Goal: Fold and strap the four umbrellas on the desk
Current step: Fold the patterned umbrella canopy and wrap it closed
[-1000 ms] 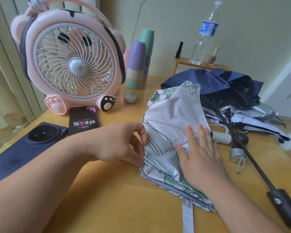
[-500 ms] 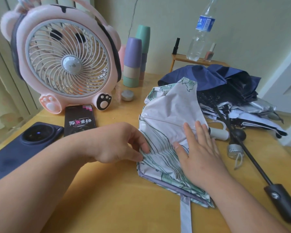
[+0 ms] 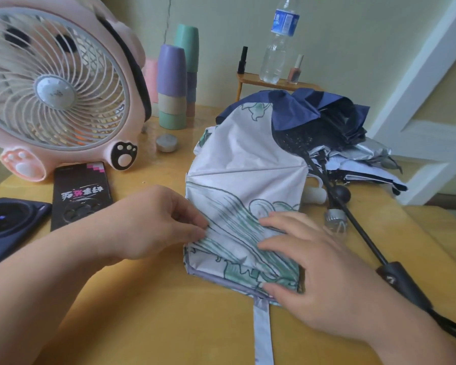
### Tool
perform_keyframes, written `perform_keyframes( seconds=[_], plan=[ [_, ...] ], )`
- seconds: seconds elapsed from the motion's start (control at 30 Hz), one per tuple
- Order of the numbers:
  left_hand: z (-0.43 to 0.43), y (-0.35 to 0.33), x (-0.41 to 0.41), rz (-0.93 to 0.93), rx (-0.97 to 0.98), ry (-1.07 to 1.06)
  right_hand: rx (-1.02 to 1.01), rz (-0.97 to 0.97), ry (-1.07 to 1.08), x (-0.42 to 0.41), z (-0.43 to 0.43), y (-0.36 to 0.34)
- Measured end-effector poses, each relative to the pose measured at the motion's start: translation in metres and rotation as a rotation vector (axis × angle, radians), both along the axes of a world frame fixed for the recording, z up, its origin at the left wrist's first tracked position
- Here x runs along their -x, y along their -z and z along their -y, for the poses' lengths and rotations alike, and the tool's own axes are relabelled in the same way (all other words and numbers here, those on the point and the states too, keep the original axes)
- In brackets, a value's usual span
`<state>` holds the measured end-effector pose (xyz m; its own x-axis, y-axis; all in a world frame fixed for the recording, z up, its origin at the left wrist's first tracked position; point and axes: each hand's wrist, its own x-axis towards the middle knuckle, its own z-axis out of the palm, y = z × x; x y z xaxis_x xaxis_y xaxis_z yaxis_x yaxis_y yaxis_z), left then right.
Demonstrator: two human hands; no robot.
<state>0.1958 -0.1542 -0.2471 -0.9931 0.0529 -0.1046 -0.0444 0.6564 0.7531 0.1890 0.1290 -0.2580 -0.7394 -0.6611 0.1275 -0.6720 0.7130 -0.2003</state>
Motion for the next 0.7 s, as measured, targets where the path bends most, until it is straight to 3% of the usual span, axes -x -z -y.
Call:
perform_keyframes(
  seconds=[0.23, 0.5, 0.7],
  plan=[
    [0.001, 0.001, 0.001, 0.034, 0.03, 0.055, 0.093, -0.224, -0.011, 0.006, -0.007, 0.014],
    [-0.003, 0.001, -0.002, 0.028, 0.182, 0.133, 0.166, -0.113, -0.092, -0.002, -0.032, 0.025],
    [-0.011, -0.002, -0.006, -0.032, 0.401, 0.107, 0.208, -0.096, -0.117, -0.006, -0.026, 0.026]
  ],
)
